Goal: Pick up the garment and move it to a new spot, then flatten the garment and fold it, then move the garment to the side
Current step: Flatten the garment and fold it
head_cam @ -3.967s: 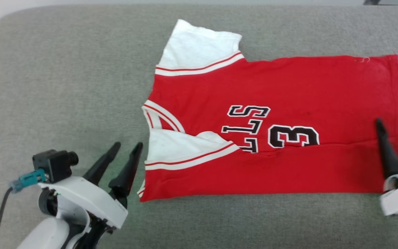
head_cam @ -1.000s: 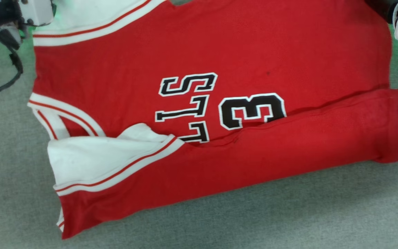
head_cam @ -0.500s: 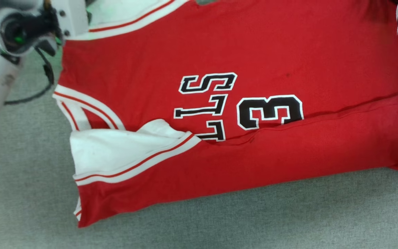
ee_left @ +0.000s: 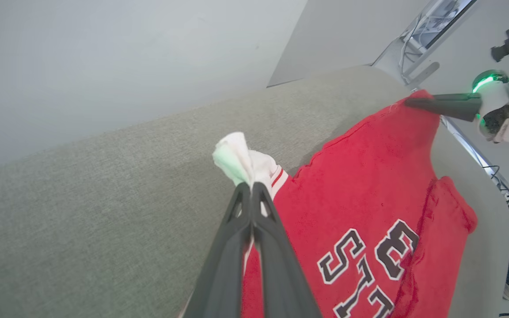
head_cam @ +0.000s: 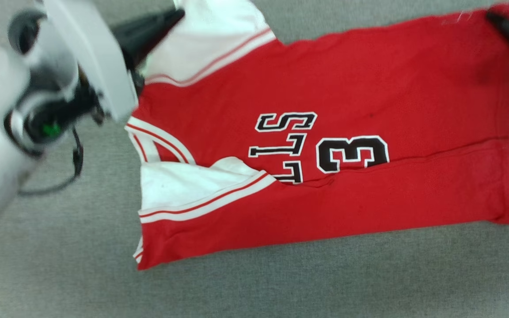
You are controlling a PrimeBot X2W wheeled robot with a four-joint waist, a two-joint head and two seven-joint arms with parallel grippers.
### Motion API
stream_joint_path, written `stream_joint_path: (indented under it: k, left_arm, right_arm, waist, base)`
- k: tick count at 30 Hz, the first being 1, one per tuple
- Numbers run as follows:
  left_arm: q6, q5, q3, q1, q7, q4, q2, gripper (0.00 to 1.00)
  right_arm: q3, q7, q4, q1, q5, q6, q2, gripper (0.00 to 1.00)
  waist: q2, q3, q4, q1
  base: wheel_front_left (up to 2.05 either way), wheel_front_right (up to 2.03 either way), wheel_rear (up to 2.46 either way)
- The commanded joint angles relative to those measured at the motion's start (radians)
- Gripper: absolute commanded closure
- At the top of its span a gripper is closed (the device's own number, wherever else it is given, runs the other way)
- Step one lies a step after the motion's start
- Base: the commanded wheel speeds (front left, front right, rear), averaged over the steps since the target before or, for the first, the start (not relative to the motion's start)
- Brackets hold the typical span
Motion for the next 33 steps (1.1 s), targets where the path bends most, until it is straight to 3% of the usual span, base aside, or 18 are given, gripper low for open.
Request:
stream_joint_path:
  k: [1,12,18,24,33]
  left_arm:
    - [-0.002,-0.014,-0.013,0.049,-0.031,-0.049,0.024,1.00]
    - [-0.002,0.001,-0.086,0.346,-0.284,-0.364,0.257,1.00]
    - [0.038,0.010,-0.108,0.496,-0.427,-0.457,0.315,1.00]
    - [0.061,0.017,-0.130,0.597,-0.489,-0.477,0.298,1.00]
    - [0.031,0.039,-0.117,0.632,-0.511,-0.308,0.147,1.00]
  right_arm:
    - [0.005,-0.011,-0.030,0.053,0.026,-0.002,-0.019,1.00]
    - [-0.098,-0.032,-0.269,0.404,0.103,-0.002,-0.171,1.00]
    - [-0.234,-0.028,-0.371,0.606,0.093,-0.002,-0.201,1.00]
    - [-0.369,0.009,-0.446,0.769,0.066,-0.002,-0.153,1.00]
    - [-0.459,0.031,-0.435,0.836,-0.015,-0.002,-0.030,1.00]
  waist:
    - [0.0000,-0.071,0.030,0.0000]
    - [0.0000,-0.142,0.039,0.0000]
    - [0.0000,-0.133,0.046,0.0000]
    - [0.0000,-0.117,0.061,0.0000]
    - [0.0000,-0.082,0.079,0.0000]
  base:
    - [0.00,0.00,0.00]
    - [0.00,0.00,0.00]
    - [0.00,0.00,0.00]
    - [0.00,0.00,0.00]
    - [0.00,0.00,0.00]
